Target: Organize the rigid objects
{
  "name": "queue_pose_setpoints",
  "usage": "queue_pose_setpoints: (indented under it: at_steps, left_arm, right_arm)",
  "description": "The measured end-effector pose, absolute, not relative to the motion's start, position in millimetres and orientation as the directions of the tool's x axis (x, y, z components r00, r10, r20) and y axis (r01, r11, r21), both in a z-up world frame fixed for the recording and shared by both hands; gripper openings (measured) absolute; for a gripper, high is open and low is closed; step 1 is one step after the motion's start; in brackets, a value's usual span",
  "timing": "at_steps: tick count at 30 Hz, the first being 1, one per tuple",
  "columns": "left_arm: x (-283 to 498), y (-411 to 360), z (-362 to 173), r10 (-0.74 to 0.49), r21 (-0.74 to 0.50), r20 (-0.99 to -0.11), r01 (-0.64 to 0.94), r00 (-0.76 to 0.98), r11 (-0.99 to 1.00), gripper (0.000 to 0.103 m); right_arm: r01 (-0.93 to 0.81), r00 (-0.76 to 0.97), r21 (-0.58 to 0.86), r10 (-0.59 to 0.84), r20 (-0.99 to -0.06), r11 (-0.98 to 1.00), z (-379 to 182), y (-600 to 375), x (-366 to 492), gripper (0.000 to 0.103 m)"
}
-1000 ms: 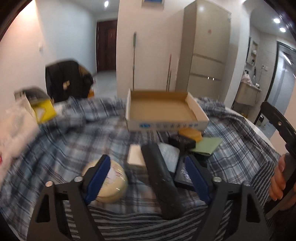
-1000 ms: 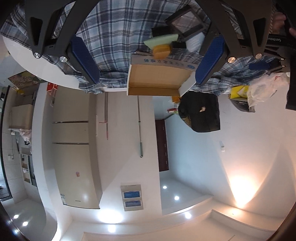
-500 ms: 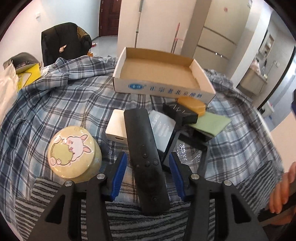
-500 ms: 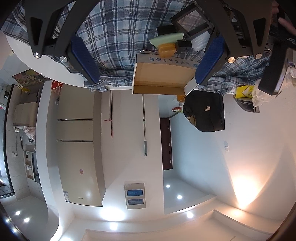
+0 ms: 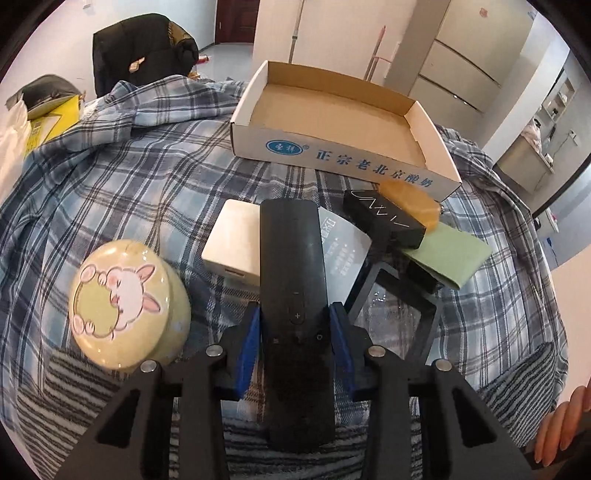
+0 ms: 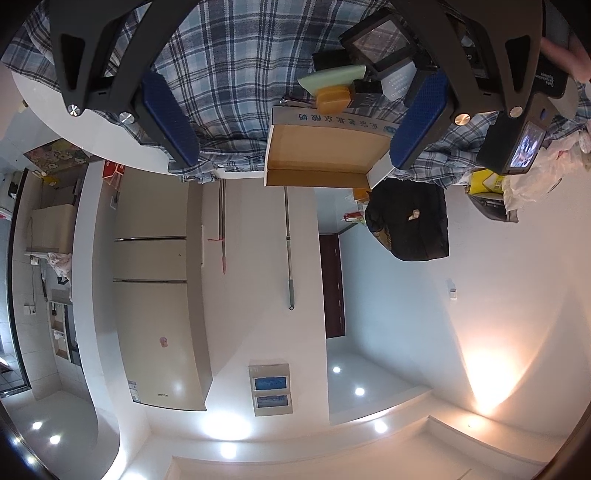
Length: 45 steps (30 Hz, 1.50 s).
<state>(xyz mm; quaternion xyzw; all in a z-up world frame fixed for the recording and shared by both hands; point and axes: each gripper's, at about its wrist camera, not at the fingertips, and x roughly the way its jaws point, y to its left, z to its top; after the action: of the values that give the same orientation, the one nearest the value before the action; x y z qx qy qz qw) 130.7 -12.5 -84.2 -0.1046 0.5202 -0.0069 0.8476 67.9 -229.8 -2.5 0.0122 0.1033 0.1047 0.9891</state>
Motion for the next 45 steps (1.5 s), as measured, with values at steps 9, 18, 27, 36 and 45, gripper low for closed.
queue_pose_setpoints:
  at_steps: [9, 18, 27, 36, 45]
  left_arm:
    - [150.5, -11.1, -60.6, -0.095, -0.135, -0.858, -0.042, 0.504, 0.990, 0.038]
    - [181.4, -35.2, -76.0, -0.121, -0.113, -0.886, 0.044, 0.448, 0.993, 0.038]
    - [182.3, -45.4, -90.4, -0.089, -0.071, -0.890, 0.057, 0.448, 0.996, 0.062]
    - [170.1, -37.1, -91.2, -0.119, -0.089, -0.879, 0.084, 0.461, 0.992, 0.050]
    - [150.2, -35.2, -83.0, -0.128, -0.078, -0.863, 0.121, 0.489, 0.990, 0.049]
  right_arm:
    - [-0.202, 0.954, 0.049, 0.208, -0.216, 0.978, -5.0, -230.9, 70.6, 0.103]
    - [-0.194, 0.952, 0.053, 0.201, -0.230, 0.980, -5.5, -233.7, 73.7, 0.103]
    - [-0.191, 0.948, 0.066, 0.201, -0.246, 0.979, -7.3, -234.3, 76.2, 0.103]
    - [-0.187, 0.947, 0.064, 0.197, -0.253, 0.980, -8.2, -235.1, 77.0, 0.103]
    - [-0.183, 0.946, 0.062, 0.193, -0.261, 0.981, -8.2, -235.9, 78.7, 0.103]
